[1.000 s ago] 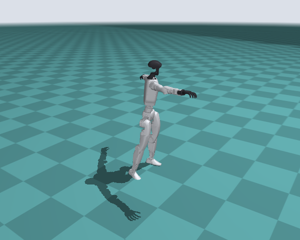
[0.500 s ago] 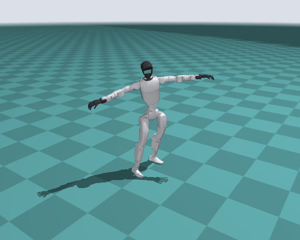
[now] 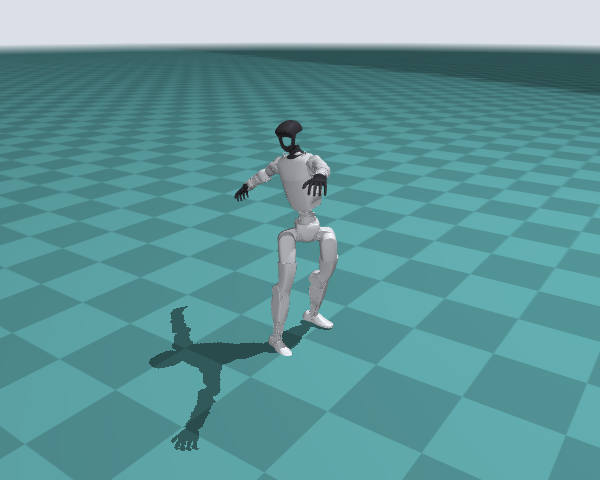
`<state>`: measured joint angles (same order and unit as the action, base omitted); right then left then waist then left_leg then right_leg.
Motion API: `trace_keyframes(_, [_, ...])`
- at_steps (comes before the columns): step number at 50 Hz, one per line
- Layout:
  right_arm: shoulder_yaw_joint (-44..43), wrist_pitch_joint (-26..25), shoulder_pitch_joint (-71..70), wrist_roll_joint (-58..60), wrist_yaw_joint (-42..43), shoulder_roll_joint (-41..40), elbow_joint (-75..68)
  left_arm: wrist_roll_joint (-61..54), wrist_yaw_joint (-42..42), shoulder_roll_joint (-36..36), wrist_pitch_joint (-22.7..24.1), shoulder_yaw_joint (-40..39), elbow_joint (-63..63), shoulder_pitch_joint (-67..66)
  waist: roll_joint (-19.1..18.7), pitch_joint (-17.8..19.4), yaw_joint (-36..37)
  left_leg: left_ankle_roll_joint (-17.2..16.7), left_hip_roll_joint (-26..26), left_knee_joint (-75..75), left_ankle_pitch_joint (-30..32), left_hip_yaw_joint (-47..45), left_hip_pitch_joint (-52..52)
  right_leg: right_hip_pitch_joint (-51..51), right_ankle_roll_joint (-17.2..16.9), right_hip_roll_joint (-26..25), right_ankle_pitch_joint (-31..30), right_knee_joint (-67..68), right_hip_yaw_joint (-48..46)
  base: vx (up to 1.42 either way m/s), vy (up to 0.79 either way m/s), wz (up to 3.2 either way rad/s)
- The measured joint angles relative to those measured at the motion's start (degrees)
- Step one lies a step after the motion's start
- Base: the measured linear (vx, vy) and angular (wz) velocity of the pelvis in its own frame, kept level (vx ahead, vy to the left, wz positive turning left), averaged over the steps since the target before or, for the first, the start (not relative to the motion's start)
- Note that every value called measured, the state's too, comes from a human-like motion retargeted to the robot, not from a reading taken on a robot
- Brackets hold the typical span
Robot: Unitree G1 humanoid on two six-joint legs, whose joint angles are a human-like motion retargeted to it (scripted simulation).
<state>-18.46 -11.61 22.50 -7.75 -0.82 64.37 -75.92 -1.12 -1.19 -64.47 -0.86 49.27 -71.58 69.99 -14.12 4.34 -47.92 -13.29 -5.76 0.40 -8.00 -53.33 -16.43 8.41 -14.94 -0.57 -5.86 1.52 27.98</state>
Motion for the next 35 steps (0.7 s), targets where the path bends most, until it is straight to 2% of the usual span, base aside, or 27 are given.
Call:
trace_keyframes(3, [0.05,-0.19,0.77,-0.46,-0.67,-1.87,0.29,-1.24,0.34,0.54,-0.23,0.48,-0.25,1.94,0.02,-0.5,-0.09,0.02,-0.24,-0.08,0.33,-1.21,-0.2,0.27,-0.06,-0.81,-0.45,-0.24,1.06,0.01,-0.08,-0.35])
trace_keyframes(5, [-1.1,1.05,1.15,1.77,-1.96,-2.84,0.19,1.68,1.66,0.56,0.57,-0.2,-0.75,3.03,0.59,-1.82,-1.31,3.71,-2.05,6.37,-3.99,1.64,2.61,0.54,-0.06,-0.48,1.12,0.87,0.03,0.02,-0.07,0.1])
trace_keyframes(7, [0.79,0.03,0.75,0.7,-0.89,-2.69,0.96,-1.82,0.39,0.57,-0.13,0.61,-0.19,3.85,-0.11,-1.54,0.52,0.08,-1.23,1.47,-0.17,-1.19,0.71,0.85,-0.06,-1.27,-0.45,-0.03,1.01,0.0,-0.06,-0.2])
trace_keyframes(18, [5.2,0.58,-4.79,0.88,0.56,0.03,2.3,-0.04,0.58,-2.34,0.2,4.81,-0.37,6.08,1.88,-3.8,8.22,-0.01,-1.71,0.35,0.42,4.48,1.27,-0.86,0.22,0.4,1.37,0.19,-4.68,0.01,-0.01,0.47])
trace_keyframes(27, [8.54,1.47,-9.0,2.01,2.93,3.3,2.49,0.5,0.46,-7.81,0.72,6.51,-2.78,5.02,5.01,-4.78,17.79,-0.49,-2.17,-0.87,0.75,14.86,2.78,-3.68,0.37,3.32,4.3,1.52,-14.97,0.01,0.01,1.06])
trace_keyframes(35, [11.19,2.6,-11.18,3.84,3.82,6.39,2.88,0.07,0.84,-13.66,1.38,4.5,-4.46,0.79,8.66,-5.56,27.73,-0.51,-1.82,-0.94,0.79,26.32,5.59,-7.21,-0.05,6.83,6.46,1.7,-26.08,0.0,0.03,1.29])
